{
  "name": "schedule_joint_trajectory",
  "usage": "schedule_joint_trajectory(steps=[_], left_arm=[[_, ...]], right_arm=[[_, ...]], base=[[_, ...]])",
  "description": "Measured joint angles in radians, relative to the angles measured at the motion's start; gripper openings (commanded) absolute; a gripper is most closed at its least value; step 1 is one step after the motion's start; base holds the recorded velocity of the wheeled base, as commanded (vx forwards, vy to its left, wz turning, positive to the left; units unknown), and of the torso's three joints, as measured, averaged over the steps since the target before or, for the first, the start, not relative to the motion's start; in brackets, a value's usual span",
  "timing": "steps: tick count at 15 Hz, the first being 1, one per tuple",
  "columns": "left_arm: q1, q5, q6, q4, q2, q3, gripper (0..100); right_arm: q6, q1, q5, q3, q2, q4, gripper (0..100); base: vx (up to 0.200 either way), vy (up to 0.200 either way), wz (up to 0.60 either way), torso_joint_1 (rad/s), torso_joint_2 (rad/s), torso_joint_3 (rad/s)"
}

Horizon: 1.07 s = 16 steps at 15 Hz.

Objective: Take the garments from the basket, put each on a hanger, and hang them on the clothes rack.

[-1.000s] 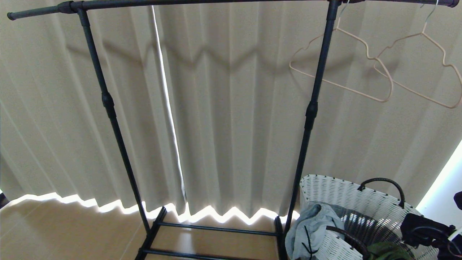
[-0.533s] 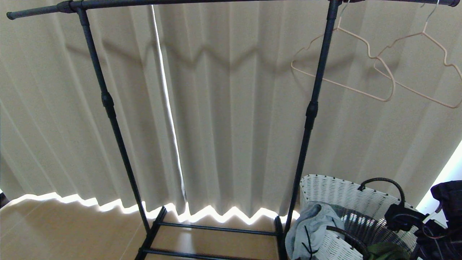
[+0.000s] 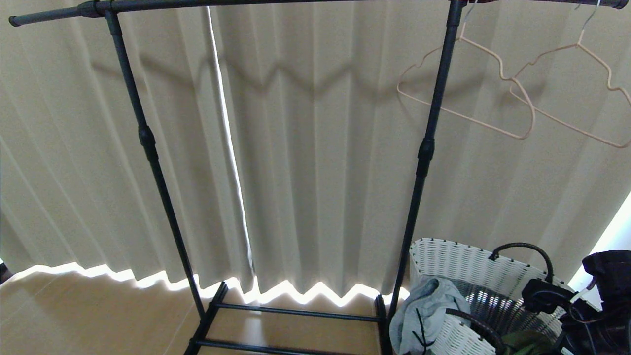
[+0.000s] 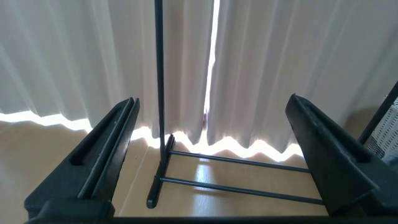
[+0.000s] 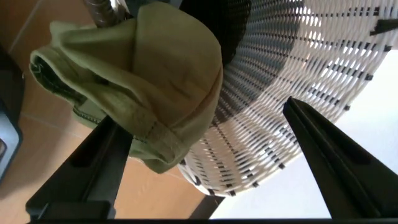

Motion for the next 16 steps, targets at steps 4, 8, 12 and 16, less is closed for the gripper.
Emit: schedule_joint_trajectory(steps=[4, 8, 12, 16], left_arm=[[0.0, 0.0, 0.0, 0.0, 0.0, 0.0, 100], [0.0, 0.001, -0.001, 0.0, 0.0, 0.0, 100], [0.0, 0.0, -0.001, 0.0, 0.0, 0.0, 100], [0.0, 0.0, -0.001, 0.0, 0.0, 0.0, 100]], right_arm=[[0.0, -0.013, 0.031, 0.007, -0.005, -0.003, 0], [0.001, -0.028, 0.047, 0.052, -0.009, -0.146, 0], [0.016, -0.045, 0.125, 0.163, -0.051, -0.319, 0], [0.147, -0.048, 0.24, 0.219, -0.243, -0.352, 0]], base=[[0.0, 0.0, 0.0, 0.0, 0.0, 0.0], [0.0, 0.0, 0.0, 0.0, 0.0, 0.0], [0.0, 0.0, 0.0, 0.0, 0.0, 0.0], [0.0, 0.0, 0.0, 0.0, 0.0, 0.0]])
